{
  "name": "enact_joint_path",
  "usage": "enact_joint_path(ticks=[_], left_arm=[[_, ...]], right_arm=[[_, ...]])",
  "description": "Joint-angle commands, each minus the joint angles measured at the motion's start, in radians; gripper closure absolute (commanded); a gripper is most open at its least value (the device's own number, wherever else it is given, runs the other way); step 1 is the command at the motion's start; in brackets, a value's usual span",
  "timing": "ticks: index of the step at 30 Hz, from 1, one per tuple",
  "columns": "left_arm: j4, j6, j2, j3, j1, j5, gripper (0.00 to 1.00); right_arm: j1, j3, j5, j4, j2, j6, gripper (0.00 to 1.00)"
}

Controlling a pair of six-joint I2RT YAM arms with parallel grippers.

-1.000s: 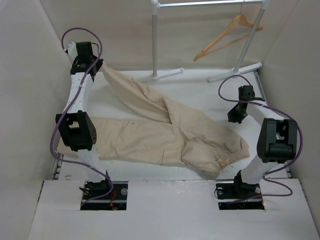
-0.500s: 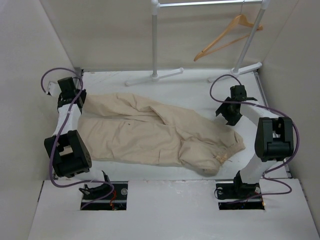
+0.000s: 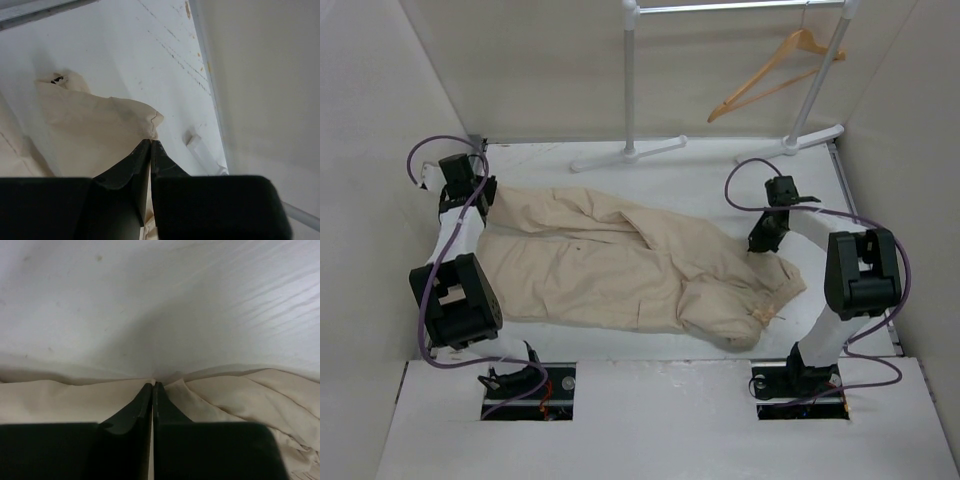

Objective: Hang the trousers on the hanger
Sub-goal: Flatten out the trousers at the center of the board.

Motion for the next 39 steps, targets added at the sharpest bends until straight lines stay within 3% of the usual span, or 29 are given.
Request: enact_joint_path(ticks=[1,6,11,13,16,17,20,24,26,28,33,35,37,39], left_arm=[[0.045,-0.013,0.021,0.059,-0.016,0.013,0.96],[0.045,-0.037,0.062,0.151,-0.051,0.043,0.97],[0.005,-0.063,0.102,0.335,-0.081,0.061,0.98],[-0.008,-0.066,0.104,0.401,-0.09,0.063,0.98],[0.015,-0.069,0.063,0.429,-0.094,0.078,0.98],[0.034,-0.069,0.037,0.412,-0.094,0.087,0.98],[0.171,-0.063,-0.093,0.223,-0.07,0.115,0.96],[0.266,-0.069,-0.238,-0.174,0.025,0.057,0.91],[0.235,-0.069,-0.22,-0.287,0.079,0.017,0.79],[0.209,-0.069,-0.192,-0.325,0.123,0.021,0.66],[0.154,-0.05,-0.235,-0.283,0.134,0.006,0.54],[0.138,-0.025,-0.217,-0.232,0.085,-0.005,0.53],[0.097,0.006,-0.162,-0.163,0.044,-0.014,0.52],[0.045,0.015,-0.093,-0.09,0.016,-0.011,0.52]], right_arm=[[0.004,0.055,-0.066,0.012,0.012,0.008,0.97],[-0.077,0.196,-0.064,0.101,0.024,0.062,1.0],[-0.158,0.42,-0.024,0.095,0.161,0.066,0.99],[-0.172,0.489,-0.017,0.103,0.219,0.068,0.89],[-0.169,0.505,-0.01,0.092,0.209,0.08,0.52],[-0.167,0.485,-0.006,0.101,0.173,0.08,0.46],[-0.123,0.373,0.048,0.138,0.042,0.085,0.39],[-0.019,0.134,0.086,0.186,-0.112,0.123,0.38],[0.017,0.033,0.091,0.215,-0.152,0.137,0.38],[0.021,-0.033,0.098,0.229,-0.18,0.141,0.38],[-0.012,-0.08,0.079,0.23,-0.244,0.128,0.4],[-0.022,-0.077,0.082,0.227,-0.258,0.125,0.57],[-0.035,-0.07,0.069,0.223,-0.259,0.128,0.82],[-0.04,-0.055,0.049,0.209,-0.258,0.131,0.91]])
